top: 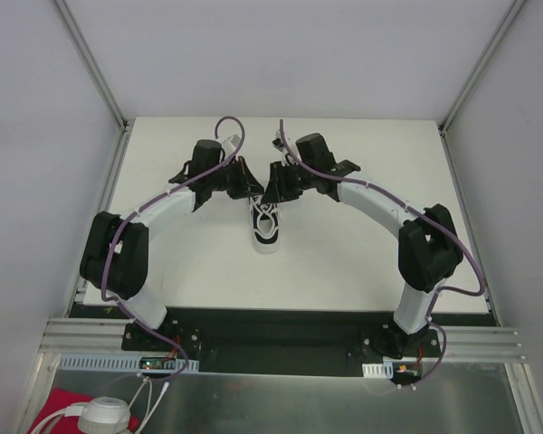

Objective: Tie the shoes
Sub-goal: Wrap the shoelace around the shoelace.

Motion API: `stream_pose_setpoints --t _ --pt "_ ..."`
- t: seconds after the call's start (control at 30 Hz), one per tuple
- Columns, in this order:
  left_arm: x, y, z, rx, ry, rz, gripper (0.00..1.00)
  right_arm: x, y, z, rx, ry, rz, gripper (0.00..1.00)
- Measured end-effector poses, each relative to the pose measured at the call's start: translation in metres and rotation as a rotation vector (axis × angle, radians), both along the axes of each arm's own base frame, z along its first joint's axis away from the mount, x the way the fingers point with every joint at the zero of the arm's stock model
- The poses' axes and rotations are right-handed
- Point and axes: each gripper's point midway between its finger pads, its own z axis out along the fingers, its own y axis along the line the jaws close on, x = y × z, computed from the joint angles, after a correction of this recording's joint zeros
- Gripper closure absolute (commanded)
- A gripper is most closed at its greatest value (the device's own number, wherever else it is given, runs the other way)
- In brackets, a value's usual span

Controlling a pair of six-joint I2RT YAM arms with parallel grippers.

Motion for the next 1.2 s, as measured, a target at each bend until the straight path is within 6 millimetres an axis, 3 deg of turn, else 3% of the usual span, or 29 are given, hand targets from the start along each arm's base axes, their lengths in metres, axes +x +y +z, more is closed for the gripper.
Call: stream_pose_setpoints --t 0.3,0.43,0.6,0.93,1.2 --pt "0.002 0.004 0.000 -0.008 -0.001 0.002 1.00 0.008 -0.013 0.038 0.014 -0.113 -0.058 0.66" --pt "0.002 0.004 0.001 -0.013 -0.003 -0.002 1.00 0.018 -0.021 0.045 0.013 -0.136 -0.096 0.67" --pt "0.003 0.005 0.001 -0.018 -0.009 -0.002 1.00 0.026 -0.026 0.028 -0.016 -0.108 -0.117 0.67" --pt "0.003 0.007 0.000 -0.019 -0.005 0.002 1.00 0.023 -0.015 -0.007 -0.059 -0.040 -0.088 0.65" --pt "0.003 0.007 0.000 -0.020 -0.006 0.002 1.00 0.033 -0.007 -0.005 -0.051 -0.047 -0.088 0.65"
